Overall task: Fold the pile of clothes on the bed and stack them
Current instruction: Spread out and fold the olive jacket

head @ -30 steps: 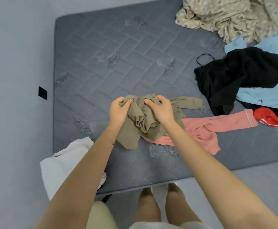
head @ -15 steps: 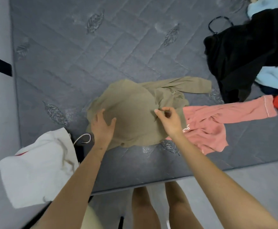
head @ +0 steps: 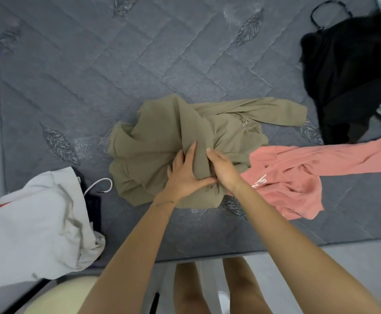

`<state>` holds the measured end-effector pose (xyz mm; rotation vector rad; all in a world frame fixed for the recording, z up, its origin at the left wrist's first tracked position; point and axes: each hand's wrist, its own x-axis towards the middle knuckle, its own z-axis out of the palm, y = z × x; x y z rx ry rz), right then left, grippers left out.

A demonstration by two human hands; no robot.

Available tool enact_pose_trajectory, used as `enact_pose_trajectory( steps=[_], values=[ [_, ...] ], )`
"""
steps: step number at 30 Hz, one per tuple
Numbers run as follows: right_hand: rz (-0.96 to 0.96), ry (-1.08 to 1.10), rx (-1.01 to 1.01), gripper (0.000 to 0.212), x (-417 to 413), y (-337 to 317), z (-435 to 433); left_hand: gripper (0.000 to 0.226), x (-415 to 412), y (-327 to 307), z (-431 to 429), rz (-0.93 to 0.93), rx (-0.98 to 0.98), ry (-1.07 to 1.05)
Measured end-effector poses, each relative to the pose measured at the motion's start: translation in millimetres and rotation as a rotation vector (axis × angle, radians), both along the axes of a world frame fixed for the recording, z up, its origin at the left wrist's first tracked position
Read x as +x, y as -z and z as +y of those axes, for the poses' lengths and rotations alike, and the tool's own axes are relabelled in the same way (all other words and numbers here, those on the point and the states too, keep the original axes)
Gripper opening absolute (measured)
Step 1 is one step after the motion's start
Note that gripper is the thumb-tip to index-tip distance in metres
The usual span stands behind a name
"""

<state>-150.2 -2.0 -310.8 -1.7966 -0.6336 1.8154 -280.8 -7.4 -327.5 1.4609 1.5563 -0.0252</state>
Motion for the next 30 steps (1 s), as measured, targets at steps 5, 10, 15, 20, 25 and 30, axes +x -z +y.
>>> enact_pose_trajectory(
  steps=[5, 10, 15, 20, 25, 30],
  values=[
    [-0.192, -0.058, 0.18, 0.019, 0, 2, -2, 0.042, -10, 14, -1, 0.056, 0.157, -0.09],
    [-0.287, -0.029, 0.203, 0.035, 4, 6, -6, 0.022, -38, 7, 4, -0.133, 0.262, -0.515],
    [-0.267, -0.108, 0.311, 0.073, -12, -2, 0, 0.027, -58, -9, 6, -0.389, 0.208, -0.683],
    [-0.003, -0.319, 0.333, 0.101, -38, -16, 11, 0.016, -69, -21, 6, -0.552, 0.133, -0.736],
    [-0.111, -0.428, 0.292, 0.041, -58, -20, 16, 0.02, -82, -26, 6, -0.571, 0.182, -0.996],
    [-0.165, -0.103, 0.369, 0.032, -73, -22, 16, 0.023, -112, -23, 8, -0.438, 0.267, -1.2]
  ],
)
